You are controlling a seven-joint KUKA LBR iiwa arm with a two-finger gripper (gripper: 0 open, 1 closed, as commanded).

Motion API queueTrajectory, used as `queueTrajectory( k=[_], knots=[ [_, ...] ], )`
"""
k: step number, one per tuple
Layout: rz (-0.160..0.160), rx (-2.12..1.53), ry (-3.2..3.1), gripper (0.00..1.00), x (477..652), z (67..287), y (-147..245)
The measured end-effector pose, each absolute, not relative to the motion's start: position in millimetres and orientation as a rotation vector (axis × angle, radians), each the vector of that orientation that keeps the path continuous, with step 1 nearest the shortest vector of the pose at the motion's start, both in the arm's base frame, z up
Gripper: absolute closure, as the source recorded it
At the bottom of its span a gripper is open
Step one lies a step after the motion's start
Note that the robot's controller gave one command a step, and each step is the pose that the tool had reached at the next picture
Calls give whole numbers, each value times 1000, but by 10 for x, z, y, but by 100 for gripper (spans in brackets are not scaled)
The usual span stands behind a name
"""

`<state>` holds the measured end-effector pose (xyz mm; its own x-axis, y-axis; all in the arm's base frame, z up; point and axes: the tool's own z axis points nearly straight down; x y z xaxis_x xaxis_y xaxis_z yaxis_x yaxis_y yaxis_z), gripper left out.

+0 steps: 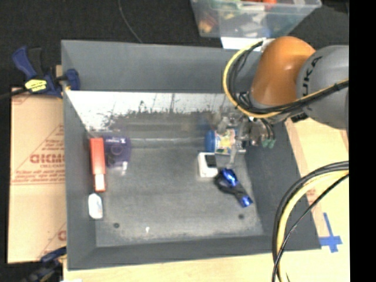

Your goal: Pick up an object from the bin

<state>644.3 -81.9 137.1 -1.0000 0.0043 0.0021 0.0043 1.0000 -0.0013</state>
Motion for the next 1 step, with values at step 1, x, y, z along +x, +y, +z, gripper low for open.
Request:
queueTrajectory(
  k=[1],
  knots=[
    [3, -3, -3147, 0, 6457, 1424, -817]
  ],
)
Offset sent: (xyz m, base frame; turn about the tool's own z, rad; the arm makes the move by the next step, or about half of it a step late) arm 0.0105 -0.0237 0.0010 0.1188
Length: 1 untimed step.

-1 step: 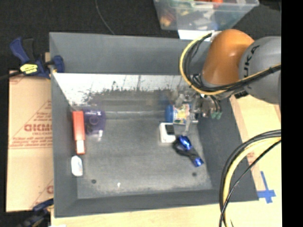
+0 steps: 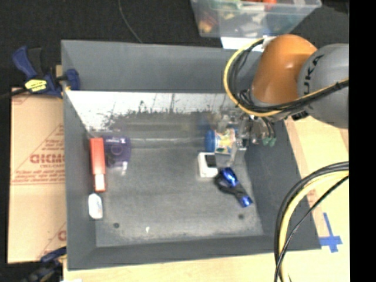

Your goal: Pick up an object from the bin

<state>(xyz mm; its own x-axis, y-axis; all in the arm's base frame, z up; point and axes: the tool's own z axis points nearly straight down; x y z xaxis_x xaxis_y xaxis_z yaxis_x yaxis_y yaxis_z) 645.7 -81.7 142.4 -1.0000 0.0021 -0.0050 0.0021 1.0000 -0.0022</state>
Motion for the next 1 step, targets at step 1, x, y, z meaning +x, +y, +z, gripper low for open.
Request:
queueTrajectory(
  k=[1],
  knots=[
    [-3, 188, 3127, 0, 6562, 1394, -1066]
  ],
)
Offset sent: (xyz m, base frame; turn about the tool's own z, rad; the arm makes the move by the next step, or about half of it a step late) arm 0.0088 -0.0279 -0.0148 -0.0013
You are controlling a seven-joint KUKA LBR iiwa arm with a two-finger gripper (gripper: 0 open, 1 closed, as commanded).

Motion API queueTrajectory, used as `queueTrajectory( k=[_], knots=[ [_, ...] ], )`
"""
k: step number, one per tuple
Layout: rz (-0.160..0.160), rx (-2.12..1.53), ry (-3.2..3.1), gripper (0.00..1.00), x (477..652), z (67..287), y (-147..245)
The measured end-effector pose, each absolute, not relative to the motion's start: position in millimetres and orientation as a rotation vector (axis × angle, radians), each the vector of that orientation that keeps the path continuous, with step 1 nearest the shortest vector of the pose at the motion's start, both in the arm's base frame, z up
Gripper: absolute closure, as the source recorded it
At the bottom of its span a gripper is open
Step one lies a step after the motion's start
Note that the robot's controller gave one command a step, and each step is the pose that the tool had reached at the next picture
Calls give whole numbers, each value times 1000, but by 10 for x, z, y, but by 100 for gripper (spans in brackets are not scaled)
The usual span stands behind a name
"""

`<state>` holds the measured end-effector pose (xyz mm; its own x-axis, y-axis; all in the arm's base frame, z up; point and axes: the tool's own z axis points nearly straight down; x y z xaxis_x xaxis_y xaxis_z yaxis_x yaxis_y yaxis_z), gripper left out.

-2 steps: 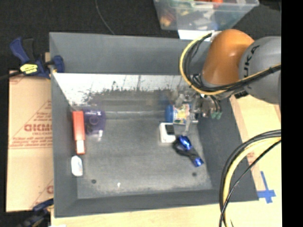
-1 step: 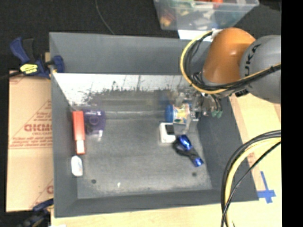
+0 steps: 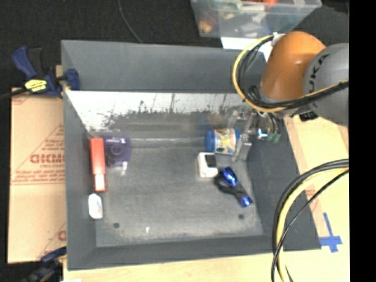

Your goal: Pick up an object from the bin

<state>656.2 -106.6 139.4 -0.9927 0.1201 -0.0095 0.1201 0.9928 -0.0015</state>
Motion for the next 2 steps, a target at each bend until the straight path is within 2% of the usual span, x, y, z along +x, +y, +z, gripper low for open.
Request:
queueTrajectory(
  k=[1, 2],
  knots=[
    [-7, 3, 3131, 0, 6557, 1290, -1109],
    [-2, 339, 3110, 0, 6512, 1223, -1147]
  ],
)
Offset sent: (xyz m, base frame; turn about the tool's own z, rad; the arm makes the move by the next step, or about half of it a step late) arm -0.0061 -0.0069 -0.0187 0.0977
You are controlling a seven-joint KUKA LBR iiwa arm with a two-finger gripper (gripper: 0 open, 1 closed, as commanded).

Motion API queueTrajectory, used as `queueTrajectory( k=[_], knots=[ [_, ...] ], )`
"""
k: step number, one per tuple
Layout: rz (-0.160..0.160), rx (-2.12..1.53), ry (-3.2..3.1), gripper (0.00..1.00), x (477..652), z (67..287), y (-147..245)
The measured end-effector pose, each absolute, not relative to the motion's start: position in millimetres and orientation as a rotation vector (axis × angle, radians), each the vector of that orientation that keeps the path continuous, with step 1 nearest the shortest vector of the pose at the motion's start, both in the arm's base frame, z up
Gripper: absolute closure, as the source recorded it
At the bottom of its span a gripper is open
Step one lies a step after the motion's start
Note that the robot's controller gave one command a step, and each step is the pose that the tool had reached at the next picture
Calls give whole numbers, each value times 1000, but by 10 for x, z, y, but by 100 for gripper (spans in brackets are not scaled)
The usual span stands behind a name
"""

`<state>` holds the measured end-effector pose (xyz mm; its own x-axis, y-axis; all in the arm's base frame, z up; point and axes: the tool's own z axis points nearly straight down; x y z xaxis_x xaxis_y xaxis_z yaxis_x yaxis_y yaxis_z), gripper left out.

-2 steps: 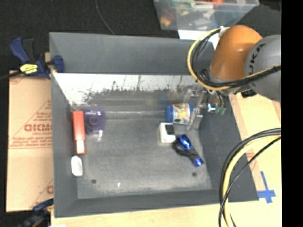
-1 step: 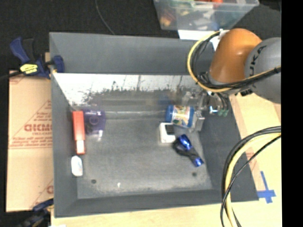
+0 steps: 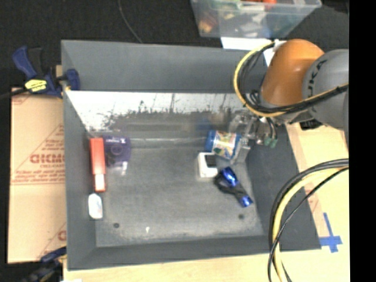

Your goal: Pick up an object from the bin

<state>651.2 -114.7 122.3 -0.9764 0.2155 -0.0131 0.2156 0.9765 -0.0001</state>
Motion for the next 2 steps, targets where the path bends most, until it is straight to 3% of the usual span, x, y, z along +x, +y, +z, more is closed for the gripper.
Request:
queueTrajectory(
  k=[1, 2],
  knots=[
    [-8, 286, 3108, 0, 6549, 991, -1146],
    [-5, 397, 3094, 100, 6534, 712, -1063]
  ],
)
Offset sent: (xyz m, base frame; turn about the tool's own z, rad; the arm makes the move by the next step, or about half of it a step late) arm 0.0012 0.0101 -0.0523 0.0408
